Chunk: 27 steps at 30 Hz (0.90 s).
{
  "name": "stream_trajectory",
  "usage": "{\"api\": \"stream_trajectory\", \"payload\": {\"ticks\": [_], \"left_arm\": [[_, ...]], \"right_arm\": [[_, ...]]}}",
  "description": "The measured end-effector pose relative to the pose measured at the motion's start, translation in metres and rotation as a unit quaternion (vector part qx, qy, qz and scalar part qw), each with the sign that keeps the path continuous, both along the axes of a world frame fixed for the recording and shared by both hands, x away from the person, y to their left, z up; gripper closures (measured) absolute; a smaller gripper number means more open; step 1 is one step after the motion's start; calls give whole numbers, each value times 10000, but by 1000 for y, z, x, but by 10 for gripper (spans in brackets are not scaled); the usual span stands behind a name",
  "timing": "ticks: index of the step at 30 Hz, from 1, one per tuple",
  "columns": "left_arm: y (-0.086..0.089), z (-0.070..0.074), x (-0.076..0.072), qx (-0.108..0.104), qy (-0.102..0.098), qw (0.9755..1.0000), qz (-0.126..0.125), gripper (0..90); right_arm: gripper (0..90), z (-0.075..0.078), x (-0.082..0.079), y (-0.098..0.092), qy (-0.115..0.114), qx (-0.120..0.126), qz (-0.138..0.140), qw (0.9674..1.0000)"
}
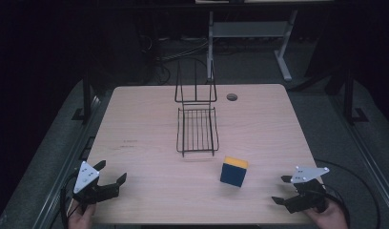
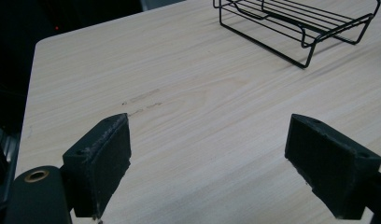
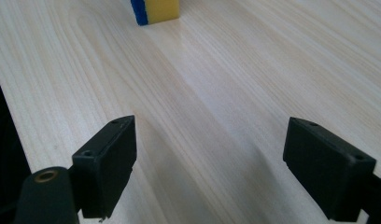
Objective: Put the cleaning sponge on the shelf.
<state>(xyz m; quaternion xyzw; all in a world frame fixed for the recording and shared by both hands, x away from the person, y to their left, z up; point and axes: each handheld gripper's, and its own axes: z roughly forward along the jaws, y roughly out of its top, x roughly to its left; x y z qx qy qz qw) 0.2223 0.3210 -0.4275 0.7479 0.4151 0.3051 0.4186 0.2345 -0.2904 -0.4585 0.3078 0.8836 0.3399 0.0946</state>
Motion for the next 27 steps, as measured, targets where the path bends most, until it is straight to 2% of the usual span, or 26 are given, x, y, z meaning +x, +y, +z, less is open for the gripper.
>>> {"api": "stream_trajectory", "payload": {"ticks": [8,12,24,27], "left_arm": [[0,0,0,0,10,10000,5,139],[0,-1,0,-16,11,10000,8,139],[-1,-1,1,-5,26,10000,-3,139],[-1,-1,1,-5,24,10000,2,139]], "right_arm": [[172,4,0,5,-64,40,71,9999],[170,10,1,10,-176,72,137,9997],[169,18,6,26,-134,164,396,9990],[169,23,8,32,-191,160,492,9985]]}}
